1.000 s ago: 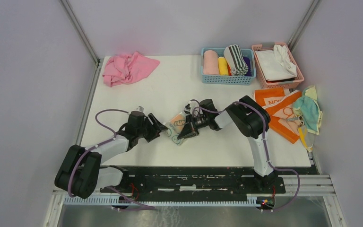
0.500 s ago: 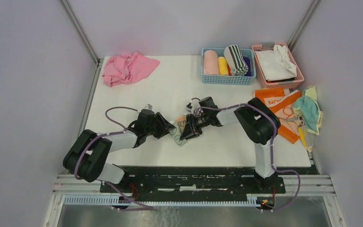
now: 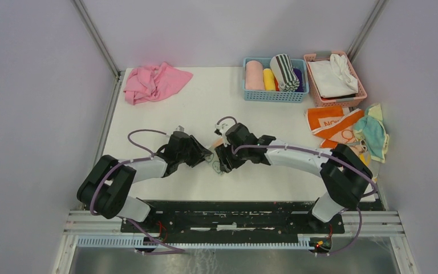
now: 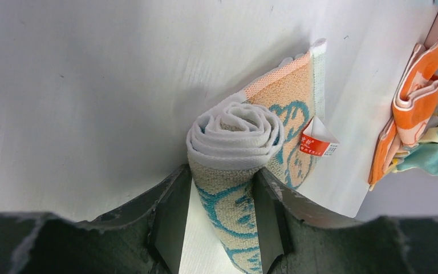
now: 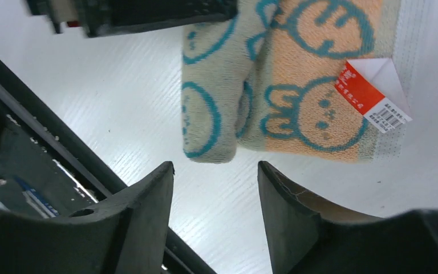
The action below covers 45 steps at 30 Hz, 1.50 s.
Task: Roll the towels
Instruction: Roll the towel at the center of the board.
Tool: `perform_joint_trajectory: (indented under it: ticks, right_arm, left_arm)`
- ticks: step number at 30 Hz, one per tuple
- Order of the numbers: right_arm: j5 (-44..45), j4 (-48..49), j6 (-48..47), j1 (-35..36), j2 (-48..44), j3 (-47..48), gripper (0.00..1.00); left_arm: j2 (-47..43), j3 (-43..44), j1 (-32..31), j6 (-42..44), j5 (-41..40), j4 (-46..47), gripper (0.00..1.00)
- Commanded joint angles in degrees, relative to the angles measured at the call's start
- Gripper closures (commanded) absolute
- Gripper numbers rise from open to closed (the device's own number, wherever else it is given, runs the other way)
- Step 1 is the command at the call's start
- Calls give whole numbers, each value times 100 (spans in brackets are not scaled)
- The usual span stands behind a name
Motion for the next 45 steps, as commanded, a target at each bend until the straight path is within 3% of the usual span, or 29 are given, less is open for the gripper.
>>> perform_joint_trajectory:
  ticks: [1,7,14,19,23,28,33,35,42,45]
  right_arm:
    - [1997,-66,-723,780,-338,285,35]
    - [3102,444,-1394,1613,-65,445,31]
    - [3907,682,-1921,2239,836,777,34]
    - [4326,499,-1884,2248,1305,844,38]
    - [4328,376,-1858,2248,1424,707,43]
    - [4066,244,-1777,2219,1467,558,61]
    - [2885,79,-1724,1981,1304,500,84]
    - [2302,12,-1653,1828,1156,519,99]
    - [-1511,788,-813,703,929,267,100]
    - [-2546,1493,-122,249,1109,81,100]
  left_arm:
    - [164,-184,-23,-2,-611,-1208,48]
    - [153,-170,-43,-58,-618,-1255,48]
    - [116,-167,-73,-92,-650,-1276,48]
    - [118,-203,-99,-87,-657,-1291,48]
    - [97,-247,-97,-85,-653,-1280,49]
    - [15,-281,-97,-49,-558,-1376,48]
    - [-607,-428,-100,-53,-690,-1663,47]
    - [-908,-505,-98,-57,-771,-1827,46]
    - [-2298,-555,-89,-26,-1117,-2550,31]
    - [-2904,-562,-89,6,-1150,-2724,22]
